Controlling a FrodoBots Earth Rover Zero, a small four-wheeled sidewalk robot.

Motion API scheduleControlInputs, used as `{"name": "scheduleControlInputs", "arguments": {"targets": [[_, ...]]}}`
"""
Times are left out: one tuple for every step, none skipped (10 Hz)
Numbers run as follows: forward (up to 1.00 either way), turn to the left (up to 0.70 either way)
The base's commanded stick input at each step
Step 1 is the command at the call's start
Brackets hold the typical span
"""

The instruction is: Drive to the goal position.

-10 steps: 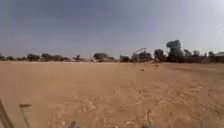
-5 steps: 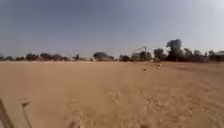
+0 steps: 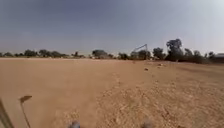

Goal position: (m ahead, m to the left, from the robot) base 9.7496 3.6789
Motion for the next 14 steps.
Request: {"name": "scheduleControlInputs", "arguments": {"targets": [[1.00, 0.00], [1.00, 0.00], [1.00, 0.00], [1.00, 0.00], [1.00, 0.00], [1.00, 0.00], [1.00, 0.00], [1.00, 0.00], [1.00, 0.00], [1.00, 0.00], [1.00, 0.00], [1.00, 0.00], [1.00, 0.00], [1.00, 0.00]]}}
